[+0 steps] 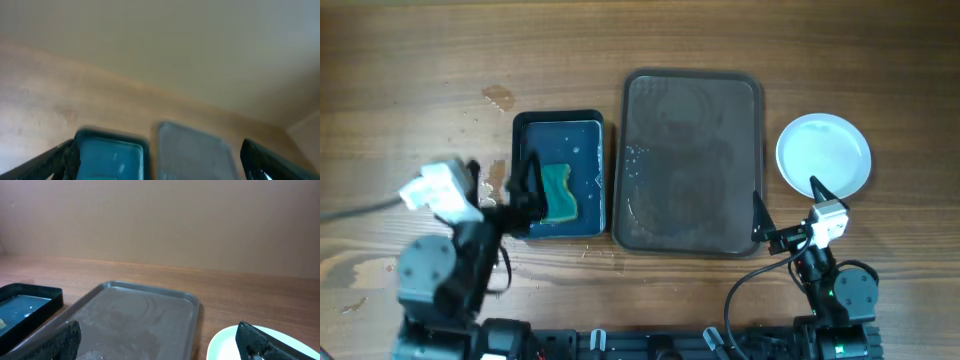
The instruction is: Clean dirty plates on tray and stack at the side
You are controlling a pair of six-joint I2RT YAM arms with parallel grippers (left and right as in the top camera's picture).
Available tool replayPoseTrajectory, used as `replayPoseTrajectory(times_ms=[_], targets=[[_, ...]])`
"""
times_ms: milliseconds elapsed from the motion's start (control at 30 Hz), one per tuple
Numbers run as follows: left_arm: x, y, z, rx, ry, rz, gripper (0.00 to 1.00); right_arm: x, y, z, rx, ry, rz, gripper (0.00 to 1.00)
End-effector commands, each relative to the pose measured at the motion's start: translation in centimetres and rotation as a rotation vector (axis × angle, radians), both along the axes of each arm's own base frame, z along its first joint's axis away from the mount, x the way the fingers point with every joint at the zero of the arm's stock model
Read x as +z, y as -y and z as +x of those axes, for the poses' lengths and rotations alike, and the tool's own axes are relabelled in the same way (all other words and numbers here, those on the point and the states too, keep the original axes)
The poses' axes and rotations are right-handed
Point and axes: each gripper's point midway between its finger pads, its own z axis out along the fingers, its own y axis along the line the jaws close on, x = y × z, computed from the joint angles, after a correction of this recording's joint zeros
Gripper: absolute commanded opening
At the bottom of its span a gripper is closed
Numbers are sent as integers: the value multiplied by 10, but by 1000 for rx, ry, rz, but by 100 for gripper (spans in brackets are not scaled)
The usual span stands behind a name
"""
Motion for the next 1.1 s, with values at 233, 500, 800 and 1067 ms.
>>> replayPoseTrajectory(times_ms=[233,500,800,1067], targets=[[-85,-7,-23,-11,216,-6,100,1,2,0,-13,10,-10,100],[-135,-5,-10,-12,171,-7,100,1,2,0,-13,10,-10,100],[-135,-5,-10,-12,170,-7,100,1,2,0,-13,10,-10,100],[-135,-5,-10,-12,170,-7,100,1,2,0,-13,10,-9,100]])
